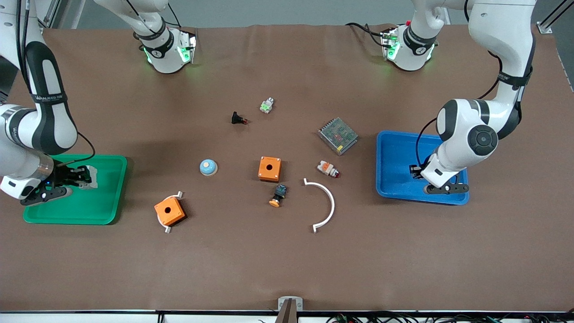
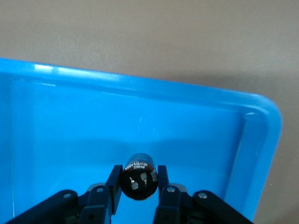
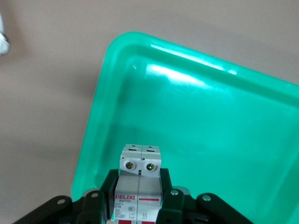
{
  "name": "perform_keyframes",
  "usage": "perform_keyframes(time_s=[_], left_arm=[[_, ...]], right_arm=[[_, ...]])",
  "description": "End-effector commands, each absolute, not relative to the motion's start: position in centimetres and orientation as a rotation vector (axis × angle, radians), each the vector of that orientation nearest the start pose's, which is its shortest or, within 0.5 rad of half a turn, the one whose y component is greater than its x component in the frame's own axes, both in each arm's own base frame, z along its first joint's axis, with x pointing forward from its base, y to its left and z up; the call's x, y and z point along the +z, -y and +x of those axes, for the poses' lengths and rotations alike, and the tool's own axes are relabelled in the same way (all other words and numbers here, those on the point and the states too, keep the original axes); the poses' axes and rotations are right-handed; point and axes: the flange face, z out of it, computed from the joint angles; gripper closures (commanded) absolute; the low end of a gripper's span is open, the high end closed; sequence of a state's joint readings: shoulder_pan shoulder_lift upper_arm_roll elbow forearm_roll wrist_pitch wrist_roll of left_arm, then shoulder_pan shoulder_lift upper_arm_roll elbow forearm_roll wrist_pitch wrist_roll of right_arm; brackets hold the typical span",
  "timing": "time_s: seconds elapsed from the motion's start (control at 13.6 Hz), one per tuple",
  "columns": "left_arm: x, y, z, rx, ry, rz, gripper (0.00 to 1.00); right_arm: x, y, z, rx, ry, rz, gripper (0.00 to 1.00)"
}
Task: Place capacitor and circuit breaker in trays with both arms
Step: 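Carry the capacitor to the blue tray while the right gripper carries the breaker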
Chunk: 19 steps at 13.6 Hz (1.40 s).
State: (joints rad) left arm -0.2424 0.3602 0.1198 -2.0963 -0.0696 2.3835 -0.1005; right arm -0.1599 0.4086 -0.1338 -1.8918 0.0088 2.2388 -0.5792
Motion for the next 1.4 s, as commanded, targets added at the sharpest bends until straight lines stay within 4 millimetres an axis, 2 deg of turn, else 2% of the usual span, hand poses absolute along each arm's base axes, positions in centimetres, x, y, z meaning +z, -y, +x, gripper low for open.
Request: perform_keyframes(time_s=[0.0,0.15,0.22,0.44,0.52,0.59,0.66,0.74,0.81,0.89,1.03,1.18,1.33], left_arm=[[22.4,7.1,56.9,0.103,0.009,-3.132,0.99],[21.6,6.9,56.8,0.102,0.012,-3.129,0.95],[21.6,6.9,56.8,0.100,0.012,-3.129,0.87],[21.6,7.1,57.0,0.097,0.000,-3.128,0.48],[22.3,7.4,57.2,0.078,-0.005,-3.131,0.31],[23.4,7.7,57.5,0.048,-0.008,-3.136,0.00],[25.3,7.9,58.3,-0.001,-0.007,-3.143,0.00],[27.1,8.1,59.0,-0.058,-0.001,-3.149,0.00],[29.0,8.8,59.7,-0.117,0.018,-3.156,0.00],[31.3,9.2,60.6,-0.179,0.038,-3.160,0.00],[35.1,9.1,61.6,-0.194,0.031,-3.160,0.00],[39.6,9.4,62.9,-0.169,0.017,-3.162,0.00],[44.5,9.2,63.7,-0.250,0.032,-3.168,0.00]], right_arm=[[27.2,18.5,59.7,0.084,0.496,-3.125,0.99],[25.8,18.8,59.9,0.066,0.511,-3.126,0.98],[25.3,18.9,59.9,0.064,0.510,-3.127,0.98],[23.8,18.6,60.1,0.082,0.518,-3.122,0.97],[23.0,18.6,60.1,0.097,0.516,-3.117,0.91],[22.7,18.5,60.2,0.101,0.517,-3.115,0.80],[22.4,18.4,60.3,0.106,0.519,-3.114,0.72],[22.6,18.3,60.4,0.101,0.525,-3.114,0.46],[22.8,18.2,60.6,0.095,0.525,-3.116,0.09],[22.9,17.9,60.7,0.098,0.531,-3.113,0.00],[24.8,17.1,61.1,0.086,0.546,-3.113,0.00],[29.0,16.7,61.6,0.090,0.535,-3.102,0.00],[35.0,16.1,62.1,0.093,0.493,-3.098,0.00]])
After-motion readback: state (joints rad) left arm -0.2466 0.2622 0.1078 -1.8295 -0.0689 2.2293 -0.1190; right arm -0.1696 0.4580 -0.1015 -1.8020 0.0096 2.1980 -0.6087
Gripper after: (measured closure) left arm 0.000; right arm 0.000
